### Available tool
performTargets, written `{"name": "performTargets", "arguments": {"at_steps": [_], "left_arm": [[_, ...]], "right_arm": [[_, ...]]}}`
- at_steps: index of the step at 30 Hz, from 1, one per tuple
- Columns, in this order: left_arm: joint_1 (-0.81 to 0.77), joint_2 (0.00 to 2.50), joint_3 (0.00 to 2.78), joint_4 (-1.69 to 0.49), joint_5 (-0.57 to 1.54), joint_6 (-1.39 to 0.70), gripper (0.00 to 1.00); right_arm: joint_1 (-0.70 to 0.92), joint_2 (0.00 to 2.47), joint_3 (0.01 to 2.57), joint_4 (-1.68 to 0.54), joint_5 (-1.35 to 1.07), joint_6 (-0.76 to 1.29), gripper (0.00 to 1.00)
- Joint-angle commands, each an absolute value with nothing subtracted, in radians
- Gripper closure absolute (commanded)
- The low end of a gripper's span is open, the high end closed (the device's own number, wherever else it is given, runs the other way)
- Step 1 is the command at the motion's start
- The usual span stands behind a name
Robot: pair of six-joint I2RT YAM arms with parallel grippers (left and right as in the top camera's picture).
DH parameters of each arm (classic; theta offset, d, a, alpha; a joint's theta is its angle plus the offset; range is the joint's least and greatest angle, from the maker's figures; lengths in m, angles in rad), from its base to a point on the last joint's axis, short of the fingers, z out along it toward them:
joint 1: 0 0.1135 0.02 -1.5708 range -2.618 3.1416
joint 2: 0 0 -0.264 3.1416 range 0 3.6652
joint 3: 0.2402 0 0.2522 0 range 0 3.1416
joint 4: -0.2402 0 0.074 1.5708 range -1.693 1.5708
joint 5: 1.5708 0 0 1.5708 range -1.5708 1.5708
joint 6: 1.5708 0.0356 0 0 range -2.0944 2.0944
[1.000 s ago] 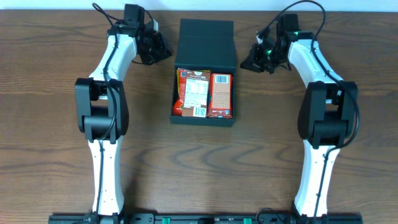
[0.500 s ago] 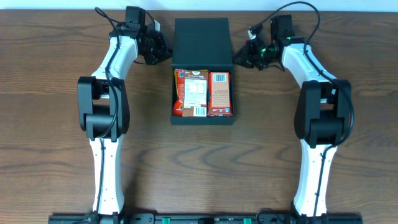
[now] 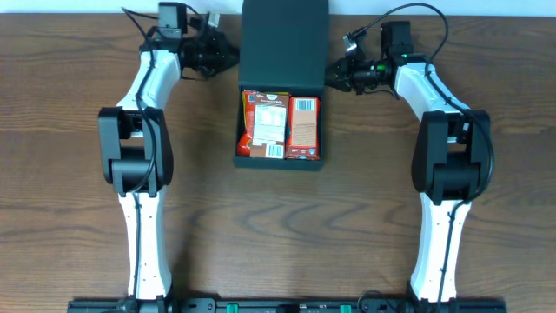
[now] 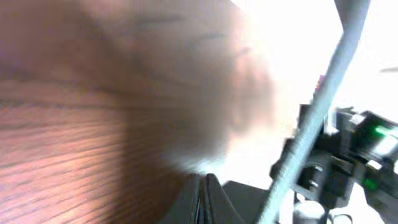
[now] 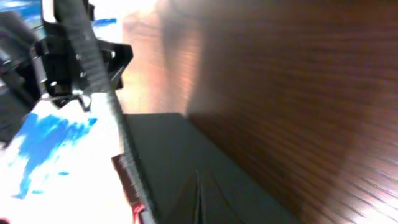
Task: Pack container
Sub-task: 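Swing the lid forward and down over the box with both grippers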
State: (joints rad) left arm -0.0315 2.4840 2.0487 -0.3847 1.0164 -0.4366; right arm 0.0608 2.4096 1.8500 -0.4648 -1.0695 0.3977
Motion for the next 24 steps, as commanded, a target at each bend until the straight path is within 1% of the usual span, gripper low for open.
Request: {"name": "performTargets", "arguments": {"at_steps": [1, 7, 13, 24], "left_arm": [[-0.028, 2.495, 2.052, -0.363, 1.227, -0.395, 0.94], [-0.020, 2.495, 2.052, -0.361, 1.307, -0.383, 0.94], [-0.020, 2.495, 2.053, -0.361, 1.310, -0.381, 0.94], [-0.020, 2.488, 2.060, -0.361, 1.380, -0.381, 0.94]], "right_arm": [[0.077, 2.414, 1.849, -0.436, -1.266, 0.385, 0.98], [0.082, 2.413, 1.850, -0.411, -1.346, 0.416, 0.98], [0.080, 2.412, 1.851, -0.381, -1.352, 0.453, 0.98], [0.099, 2.412, 1.851, -0.074, -1.505, 0.714, 0.98]]}}
